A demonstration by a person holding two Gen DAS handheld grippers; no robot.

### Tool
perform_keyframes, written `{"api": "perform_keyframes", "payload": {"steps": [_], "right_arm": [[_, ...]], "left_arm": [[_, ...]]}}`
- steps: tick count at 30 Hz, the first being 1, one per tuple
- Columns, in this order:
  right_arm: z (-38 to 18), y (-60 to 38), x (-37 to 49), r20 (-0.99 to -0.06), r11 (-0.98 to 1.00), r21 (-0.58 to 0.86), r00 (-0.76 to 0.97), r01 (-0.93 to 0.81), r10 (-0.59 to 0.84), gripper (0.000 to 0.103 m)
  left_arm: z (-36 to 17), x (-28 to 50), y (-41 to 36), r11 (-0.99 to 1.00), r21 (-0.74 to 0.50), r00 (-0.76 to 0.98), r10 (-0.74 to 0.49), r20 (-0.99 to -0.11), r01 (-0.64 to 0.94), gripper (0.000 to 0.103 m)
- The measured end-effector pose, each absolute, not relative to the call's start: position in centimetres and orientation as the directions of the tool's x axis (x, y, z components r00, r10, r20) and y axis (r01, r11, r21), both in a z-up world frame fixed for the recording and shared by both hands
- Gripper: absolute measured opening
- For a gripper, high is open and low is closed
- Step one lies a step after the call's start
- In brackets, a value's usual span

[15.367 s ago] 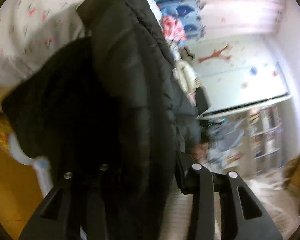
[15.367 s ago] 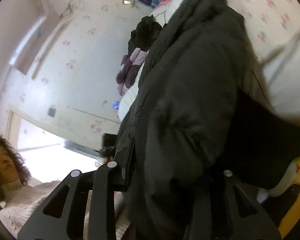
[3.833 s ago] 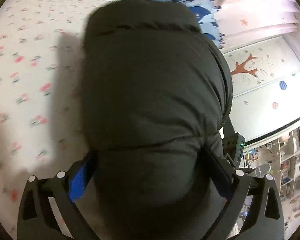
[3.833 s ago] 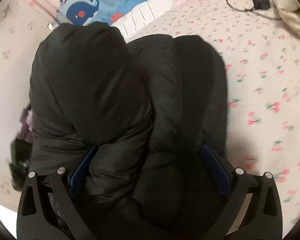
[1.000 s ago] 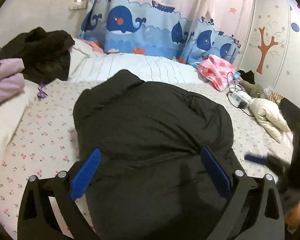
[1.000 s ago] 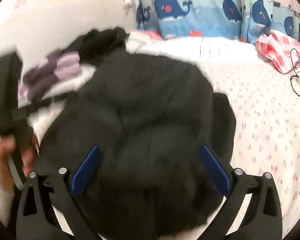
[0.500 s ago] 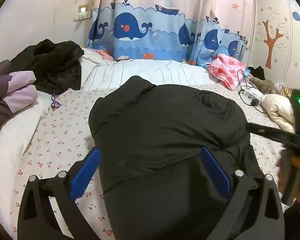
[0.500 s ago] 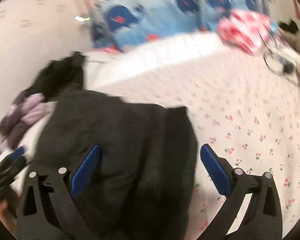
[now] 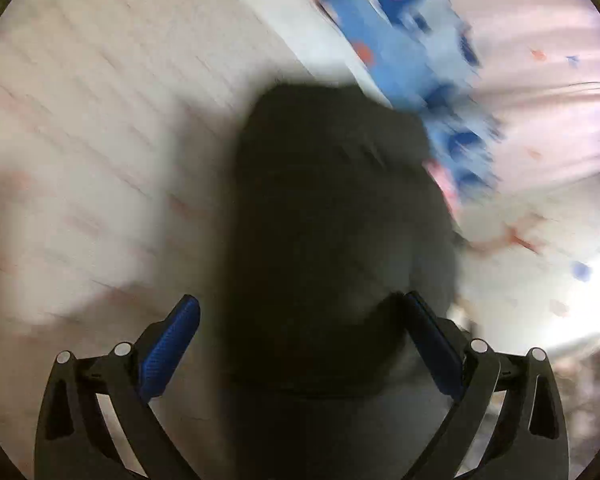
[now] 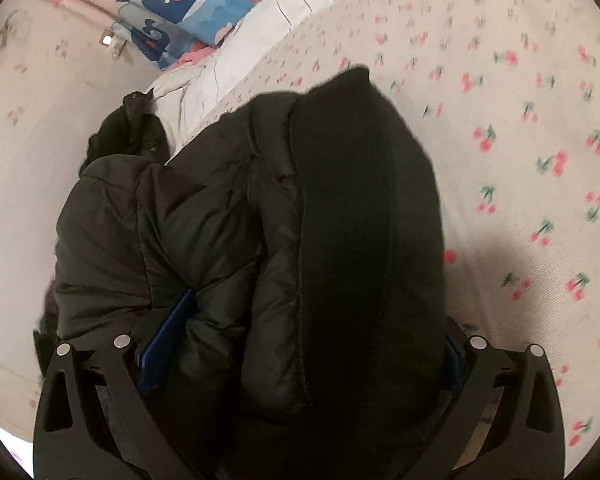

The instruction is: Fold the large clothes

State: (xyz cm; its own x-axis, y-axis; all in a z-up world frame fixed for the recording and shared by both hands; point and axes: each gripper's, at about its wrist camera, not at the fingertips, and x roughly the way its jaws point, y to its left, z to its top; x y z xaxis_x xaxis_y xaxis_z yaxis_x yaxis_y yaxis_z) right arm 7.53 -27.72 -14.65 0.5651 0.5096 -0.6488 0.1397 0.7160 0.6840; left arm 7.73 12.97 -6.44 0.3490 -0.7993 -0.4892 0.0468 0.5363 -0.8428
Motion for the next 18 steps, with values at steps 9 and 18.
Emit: {"api": "perform_keyframes", "payload": {"steps": [9,18], "right_arm": [[-3.1,-26.3,3.0,-0.467,0.951,0.299,0.881,0.072,0.081,0.096],[-9.2,-22.6,9.1,-0.697,0.953,0.302,0.681,-0.008,0.226,0.096]], "left_arm": [[-1.9,3.9,5.0,0.87,-0.394,0.481,-0.492,-0.726,0.295,0.097],[-0.9,3.4,4.2,0.92,-0.266,0.572,-0.388,-0.723,0.288,0.097]]}}
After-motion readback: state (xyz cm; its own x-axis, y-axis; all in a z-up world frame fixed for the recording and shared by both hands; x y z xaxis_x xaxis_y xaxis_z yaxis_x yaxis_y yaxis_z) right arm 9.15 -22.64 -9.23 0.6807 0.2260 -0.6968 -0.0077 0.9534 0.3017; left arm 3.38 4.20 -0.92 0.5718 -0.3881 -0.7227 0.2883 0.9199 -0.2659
